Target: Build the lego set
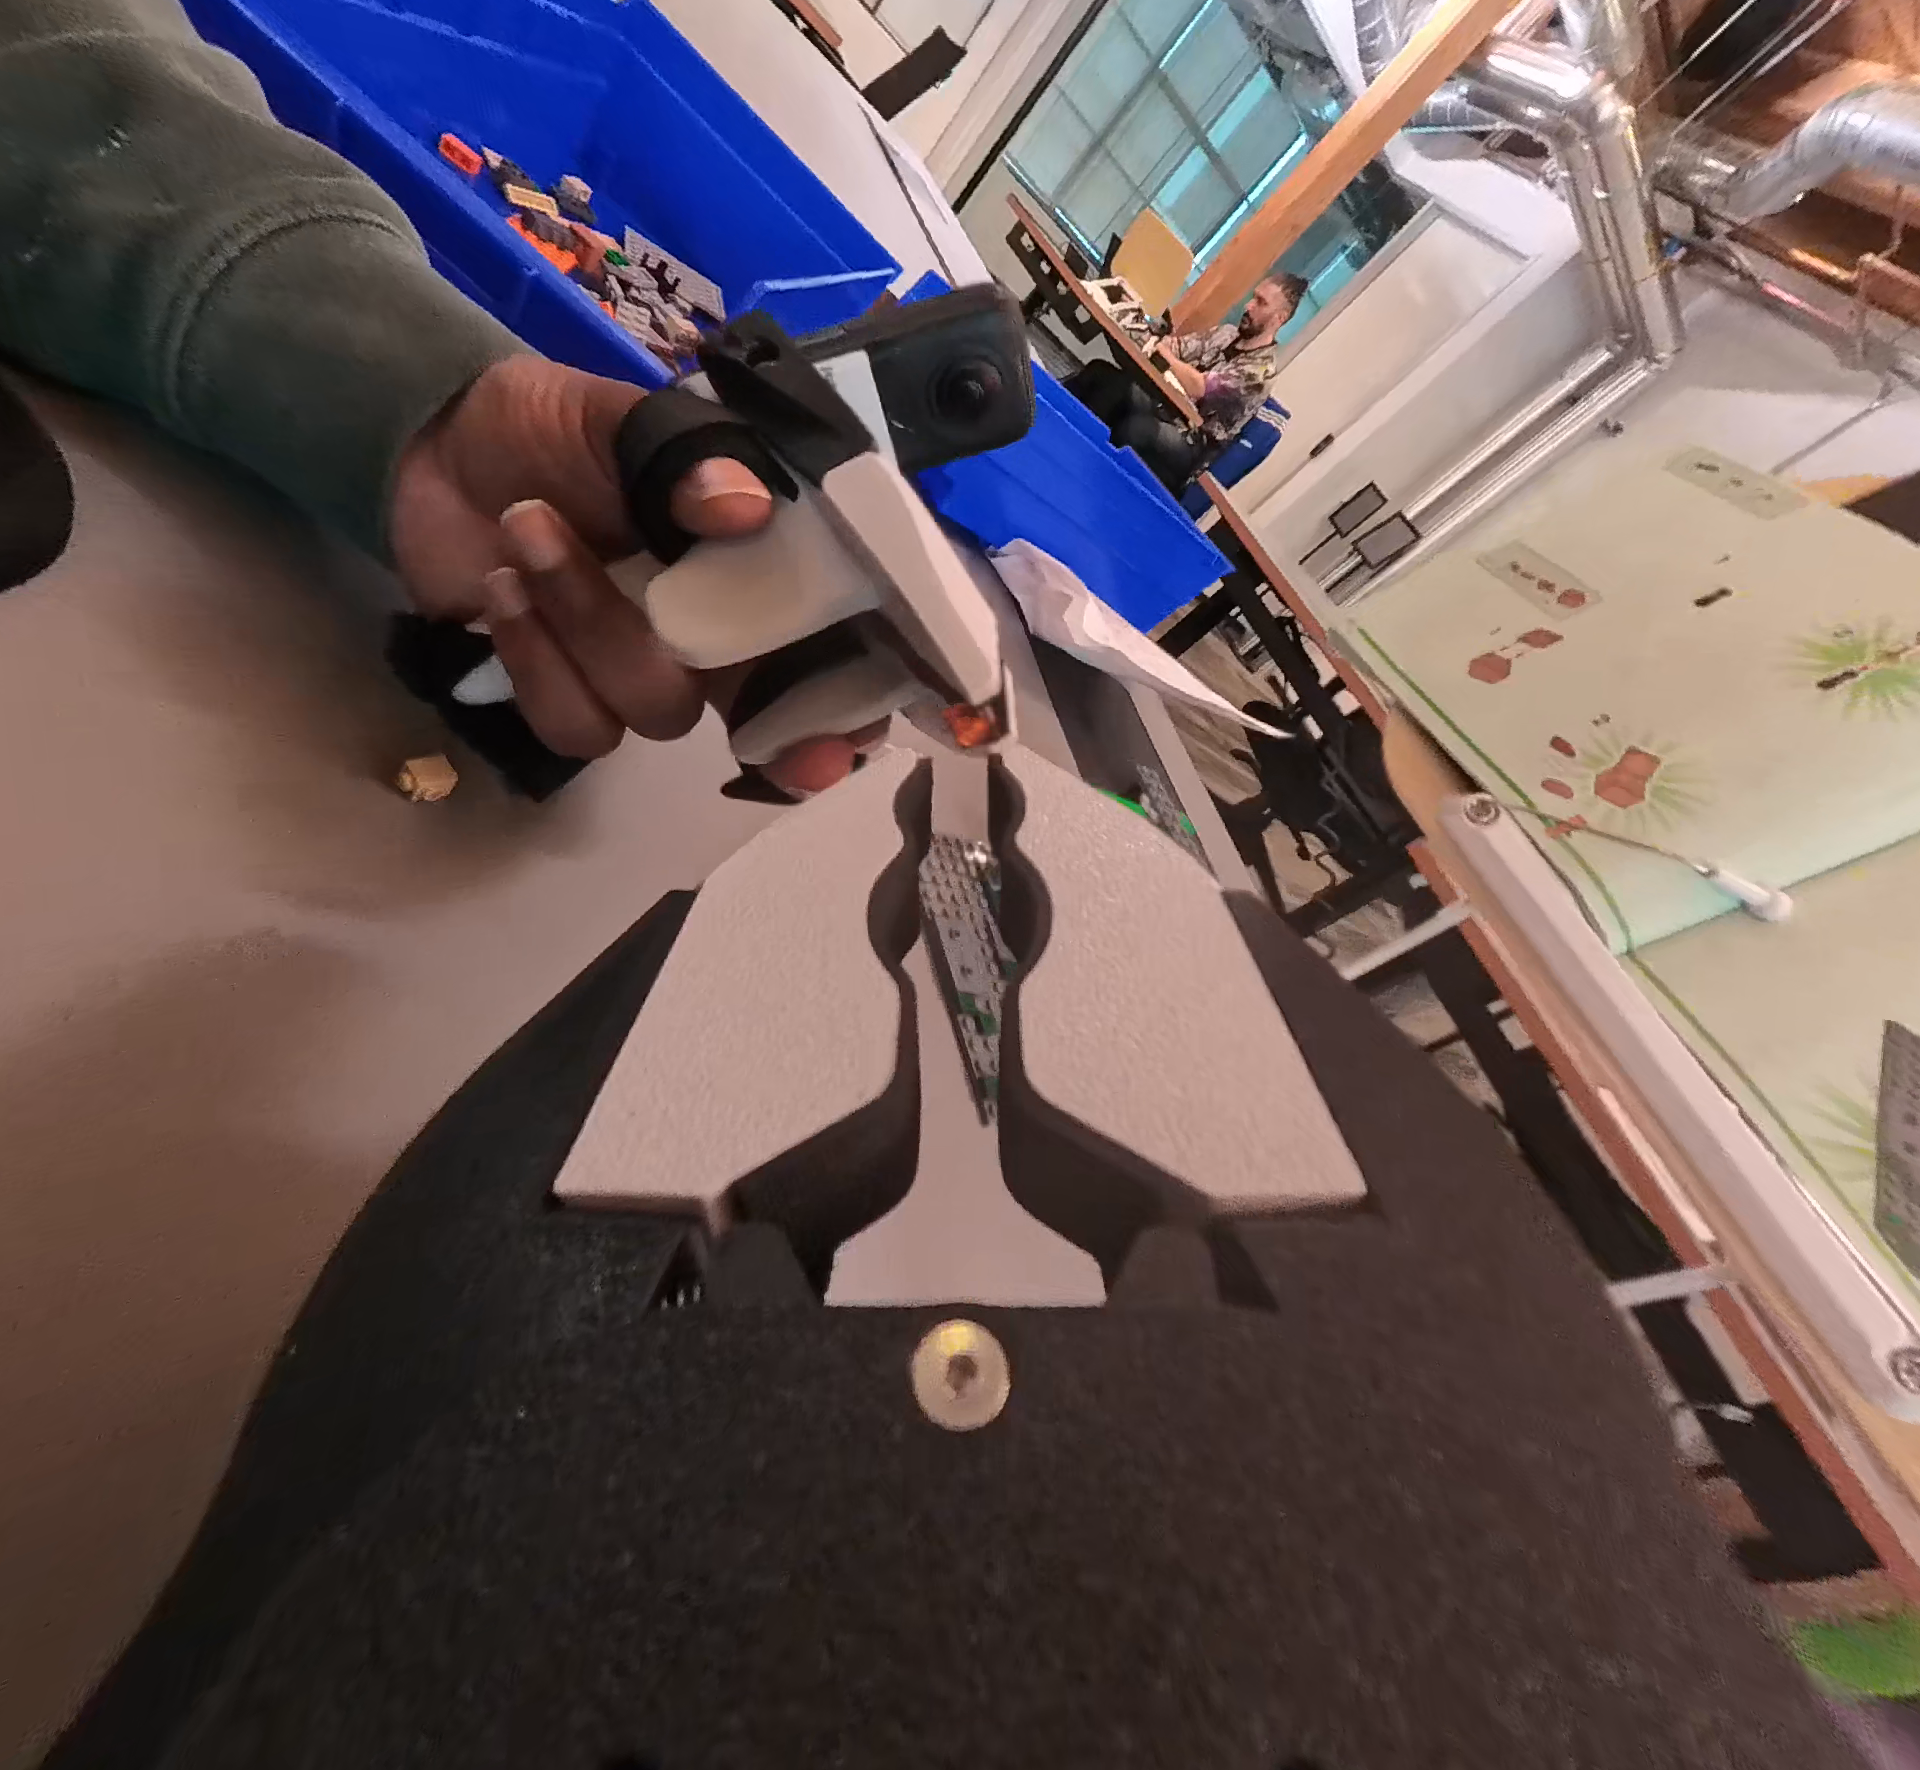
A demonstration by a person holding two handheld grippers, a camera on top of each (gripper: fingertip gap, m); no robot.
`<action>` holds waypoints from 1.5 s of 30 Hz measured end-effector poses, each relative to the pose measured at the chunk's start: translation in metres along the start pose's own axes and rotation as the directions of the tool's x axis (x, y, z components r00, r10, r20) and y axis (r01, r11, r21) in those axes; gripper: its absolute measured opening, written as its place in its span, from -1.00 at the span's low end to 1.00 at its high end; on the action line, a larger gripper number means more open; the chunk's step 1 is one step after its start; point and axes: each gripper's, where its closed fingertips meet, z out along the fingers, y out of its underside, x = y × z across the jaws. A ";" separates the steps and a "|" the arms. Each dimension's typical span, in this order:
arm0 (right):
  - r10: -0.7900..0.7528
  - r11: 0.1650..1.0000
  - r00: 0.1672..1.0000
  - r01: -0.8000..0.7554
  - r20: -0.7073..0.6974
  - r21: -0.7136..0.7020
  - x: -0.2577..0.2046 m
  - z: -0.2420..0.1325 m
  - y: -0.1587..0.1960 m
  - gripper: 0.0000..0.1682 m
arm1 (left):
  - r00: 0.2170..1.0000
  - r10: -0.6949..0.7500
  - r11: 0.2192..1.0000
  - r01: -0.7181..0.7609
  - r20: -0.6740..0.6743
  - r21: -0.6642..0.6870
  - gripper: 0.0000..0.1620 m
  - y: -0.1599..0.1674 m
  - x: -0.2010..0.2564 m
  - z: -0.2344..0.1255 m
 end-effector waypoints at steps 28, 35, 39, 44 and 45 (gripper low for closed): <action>-0.095 0.995 0.977 0.089 -0.192 -0.041 0.022 0.023 -0.021 -0.92 | 0.978 -0.187 0.938 0.207 -0.096 0.279 -0.91 -0.030 0.006 -0.007; -0.098 0.995 0.991 0.095 0.096 0.039 0.010 0.007 -0.024 -0.92 | 0.978 -0.153 0.979 0.169 -0.145 0.109 -0.91 -0.014 0.015 -0.002; -0.116 0.993 0.943 0.109 0.313 0.041 -0.002 -0.004 -0.026 -0.92 | 0.981 -0.109 0.994 0.106 -0.159 -0.028 -0.94 0.000 0.022 0.000; -0.177 0.981 0.857 0.195 0.484 0.015 -0.009 -0.015 -0.024 -0.92 | 0.983 -0.052 0.988 0.024 -0.175 -0.156 -0.88 0.016 0.031 0.002; -0.188 0.978 0.845 0.209 0.500 0.015 -0.009 -0.016 -0.024 -0.92 | 0.986 -0.033 0.986 0.006 -0.162 -0.167 -0.86 0.018 0.030 0.003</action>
